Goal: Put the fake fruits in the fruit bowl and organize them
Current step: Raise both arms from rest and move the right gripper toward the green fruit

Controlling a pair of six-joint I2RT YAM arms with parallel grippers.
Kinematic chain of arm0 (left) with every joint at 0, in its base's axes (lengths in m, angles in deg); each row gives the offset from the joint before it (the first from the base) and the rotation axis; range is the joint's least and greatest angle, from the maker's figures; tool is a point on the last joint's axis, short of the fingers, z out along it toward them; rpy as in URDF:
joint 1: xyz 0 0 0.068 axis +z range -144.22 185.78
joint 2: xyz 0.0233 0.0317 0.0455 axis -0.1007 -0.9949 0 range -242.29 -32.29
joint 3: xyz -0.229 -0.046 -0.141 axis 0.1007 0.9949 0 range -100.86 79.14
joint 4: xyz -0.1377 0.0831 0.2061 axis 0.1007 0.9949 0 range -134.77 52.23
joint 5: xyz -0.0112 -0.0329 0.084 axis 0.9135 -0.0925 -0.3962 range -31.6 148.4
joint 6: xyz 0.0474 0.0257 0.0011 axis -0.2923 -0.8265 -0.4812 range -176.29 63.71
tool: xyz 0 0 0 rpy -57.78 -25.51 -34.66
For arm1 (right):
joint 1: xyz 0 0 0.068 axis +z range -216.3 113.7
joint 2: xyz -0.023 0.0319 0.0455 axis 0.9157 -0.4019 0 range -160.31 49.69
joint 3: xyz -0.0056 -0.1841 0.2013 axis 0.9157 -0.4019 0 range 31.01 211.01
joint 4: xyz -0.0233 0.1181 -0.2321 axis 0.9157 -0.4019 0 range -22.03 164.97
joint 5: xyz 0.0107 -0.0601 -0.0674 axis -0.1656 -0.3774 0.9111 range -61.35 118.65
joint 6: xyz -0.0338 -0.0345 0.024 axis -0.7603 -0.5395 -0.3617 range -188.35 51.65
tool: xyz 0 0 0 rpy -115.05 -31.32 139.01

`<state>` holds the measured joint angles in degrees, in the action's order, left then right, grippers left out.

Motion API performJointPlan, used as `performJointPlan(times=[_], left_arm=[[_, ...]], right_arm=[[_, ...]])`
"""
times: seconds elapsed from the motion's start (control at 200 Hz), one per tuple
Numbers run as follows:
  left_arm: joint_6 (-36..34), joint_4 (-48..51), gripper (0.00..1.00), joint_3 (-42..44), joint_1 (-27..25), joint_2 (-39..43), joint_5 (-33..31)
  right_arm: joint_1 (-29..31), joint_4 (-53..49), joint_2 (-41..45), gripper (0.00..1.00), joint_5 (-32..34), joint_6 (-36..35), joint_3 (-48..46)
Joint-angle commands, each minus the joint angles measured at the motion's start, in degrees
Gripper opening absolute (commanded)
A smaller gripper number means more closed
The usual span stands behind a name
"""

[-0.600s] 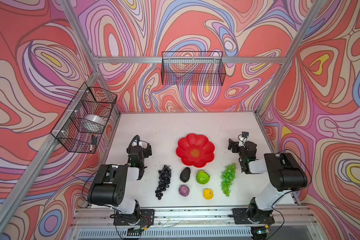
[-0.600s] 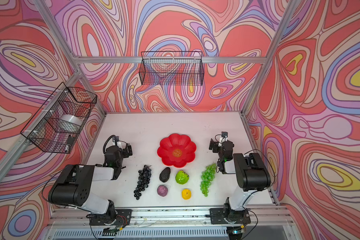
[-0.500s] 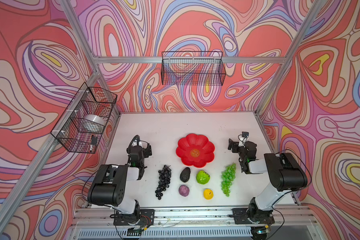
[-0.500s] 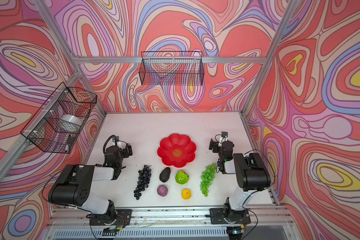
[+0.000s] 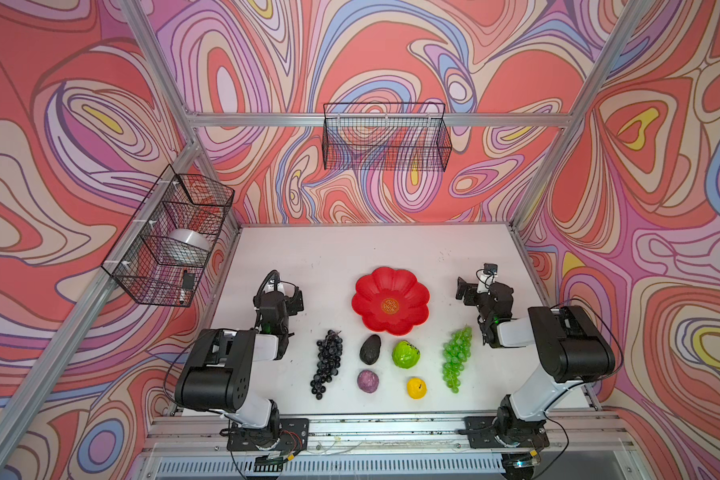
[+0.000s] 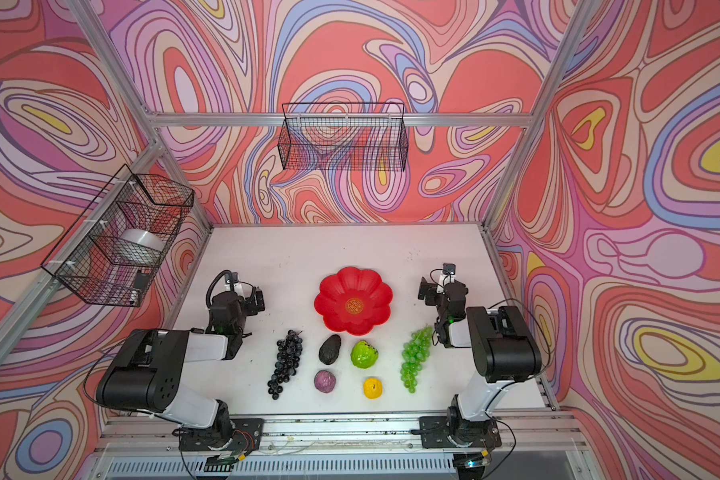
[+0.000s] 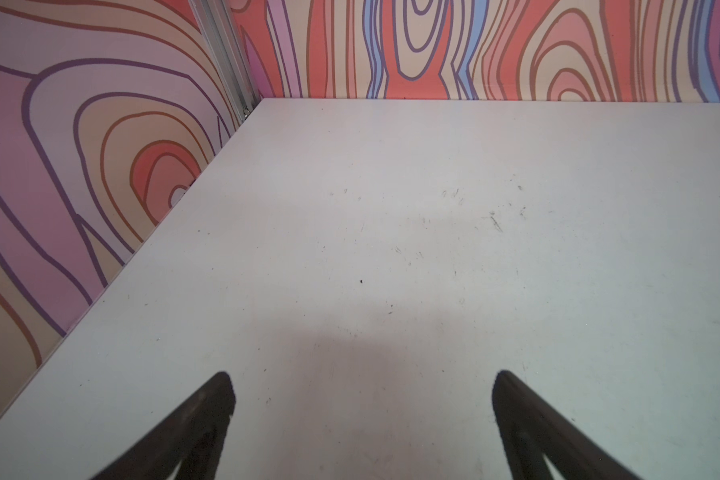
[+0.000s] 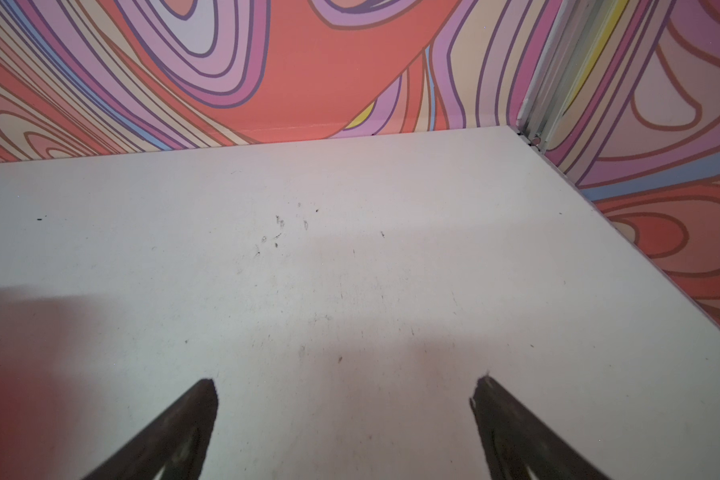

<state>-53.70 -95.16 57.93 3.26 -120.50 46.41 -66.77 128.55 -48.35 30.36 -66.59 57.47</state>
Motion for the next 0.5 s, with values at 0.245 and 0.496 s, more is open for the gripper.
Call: performJointPlan(times=[0.245, 0.496], left_arm=[[-0.1, 7.8, 1.0, -3.8, 0.2, 3.6, -1.3], [7.0, 45.3, 1.0, -24.6, 0.0, 9.5, -7.2]], right_arm=[[-0.1, -2.2, 3.8, 0.98, 7.2, 2.4, 0.6], [-0.1, -37.6, 18.6, 0.97, 4.7, 7.4, 16.7]])
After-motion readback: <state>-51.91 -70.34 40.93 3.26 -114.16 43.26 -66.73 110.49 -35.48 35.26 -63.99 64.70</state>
